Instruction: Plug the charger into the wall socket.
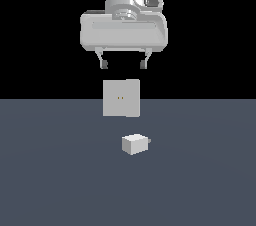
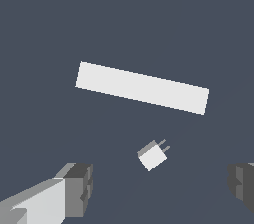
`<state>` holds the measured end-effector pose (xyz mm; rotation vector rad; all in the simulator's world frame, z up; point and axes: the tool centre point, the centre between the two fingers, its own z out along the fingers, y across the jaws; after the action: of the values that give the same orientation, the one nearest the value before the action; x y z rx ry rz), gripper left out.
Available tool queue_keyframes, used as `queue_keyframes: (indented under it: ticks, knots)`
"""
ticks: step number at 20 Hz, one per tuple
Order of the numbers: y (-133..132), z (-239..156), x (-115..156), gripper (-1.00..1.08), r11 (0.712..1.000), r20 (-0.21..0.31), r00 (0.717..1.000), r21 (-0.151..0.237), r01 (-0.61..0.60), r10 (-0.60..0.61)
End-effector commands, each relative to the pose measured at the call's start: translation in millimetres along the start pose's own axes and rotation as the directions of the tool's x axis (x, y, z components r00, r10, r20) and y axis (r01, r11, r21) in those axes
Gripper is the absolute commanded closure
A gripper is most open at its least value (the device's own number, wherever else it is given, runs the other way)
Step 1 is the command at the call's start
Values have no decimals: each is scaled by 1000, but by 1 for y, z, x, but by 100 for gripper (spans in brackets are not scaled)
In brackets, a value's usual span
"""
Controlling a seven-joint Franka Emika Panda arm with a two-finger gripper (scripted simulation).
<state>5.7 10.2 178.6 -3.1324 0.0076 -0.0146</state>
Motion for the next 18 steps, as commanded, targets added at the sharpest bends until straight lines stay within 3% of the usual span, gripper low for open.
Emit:
queue_keyframes:
  ticks: [1, 9, 18]
  knots:
    - [0, 0, 0, -92, 1000, 0, 1000, 0, 0, 0]
    - [2, 4, -3, -92, 999, -16, 999, -7, -37, 37]
    - [6, 18, -12, -92, 987, -71, 985, -28, -159, 157]
